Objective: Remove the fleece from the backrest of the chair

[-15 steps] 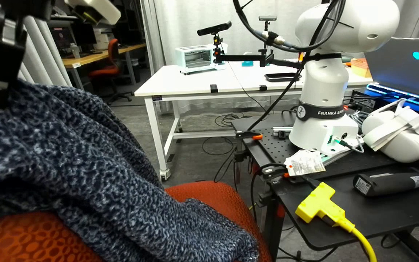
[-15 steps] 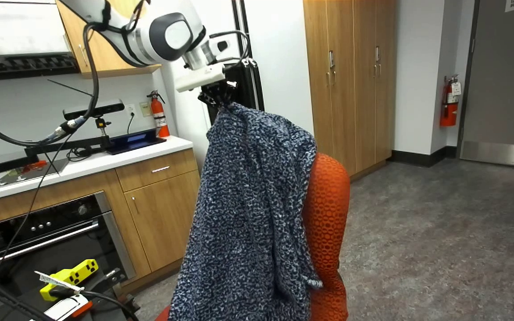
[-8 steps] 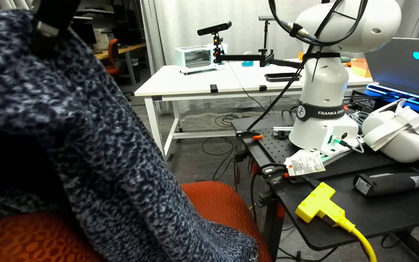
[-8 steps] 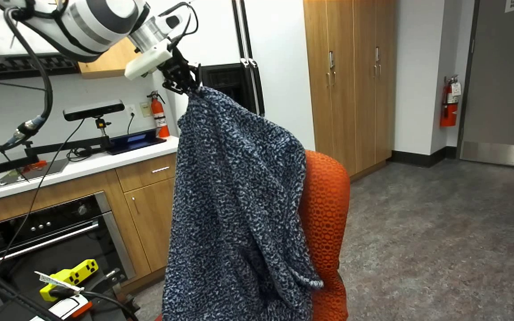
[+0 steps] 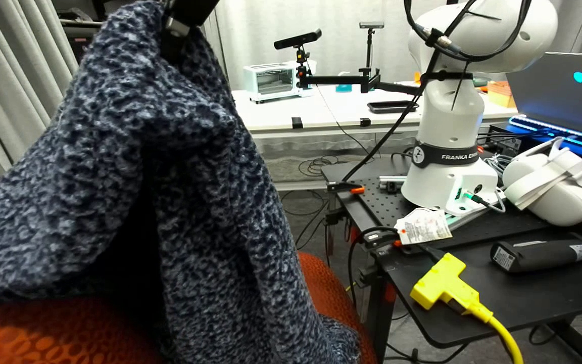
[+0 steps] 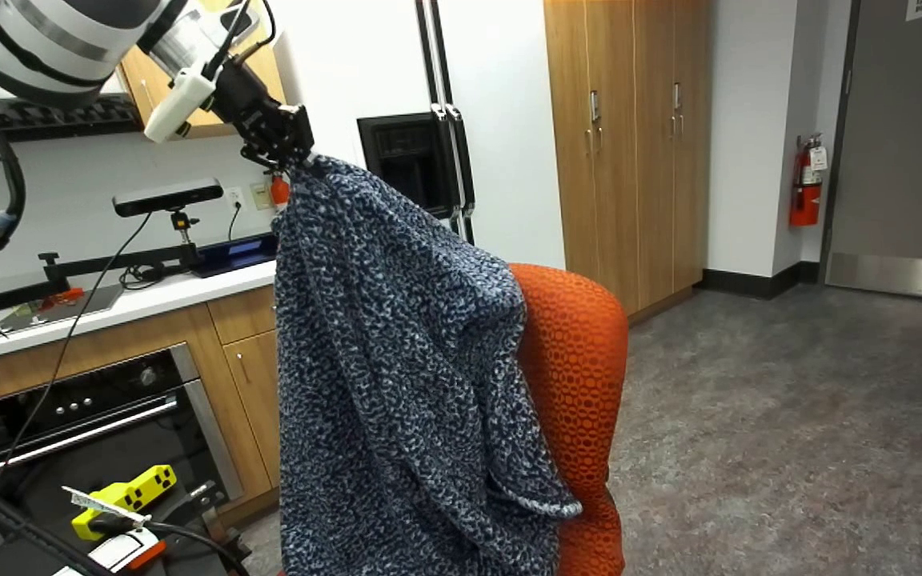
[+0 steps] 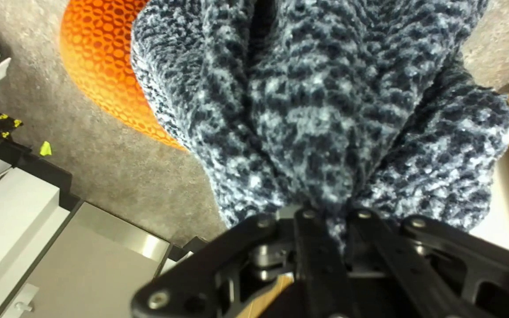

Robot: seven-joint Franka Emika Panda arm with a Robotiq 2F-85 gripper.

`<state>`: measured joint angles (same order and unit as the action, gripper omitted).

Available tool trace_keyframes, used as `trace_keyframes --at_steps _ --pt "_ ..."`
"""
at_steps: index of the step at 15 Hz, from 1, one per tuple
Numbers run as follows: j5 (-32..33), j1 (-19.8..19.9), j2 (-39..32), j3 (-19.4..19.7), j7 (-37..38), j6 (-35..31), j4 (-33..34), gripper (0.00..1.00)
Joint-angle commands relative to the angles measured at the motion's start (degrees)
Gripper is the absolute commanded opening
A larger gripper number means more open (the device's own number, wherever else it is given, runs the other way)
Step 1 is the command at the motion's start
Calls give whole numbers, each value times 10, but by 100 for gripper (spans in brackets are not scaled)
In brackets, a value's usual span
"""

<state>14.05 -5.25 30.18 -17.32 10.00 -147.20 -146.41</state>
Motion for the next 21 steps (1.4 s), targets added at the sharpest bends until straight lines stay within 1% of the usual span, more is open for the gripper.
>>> trace_keyframes --at_steps 1,6,10,13,15,18,21 --pt "22 20 61 -27 58 30 -22 3" --pt "39 52 82 -69 155 37 -28 3" --pt "60 71 91 -94 202 58 -27 3" --pt "75 80 97 -107 225 88 -23 3" --pt "86 82 99 -116 234 131 -16 3" --pt "97 74 97 -118 244 190 -6 3" --pt "107 65 93 -115 252 225 0 3"
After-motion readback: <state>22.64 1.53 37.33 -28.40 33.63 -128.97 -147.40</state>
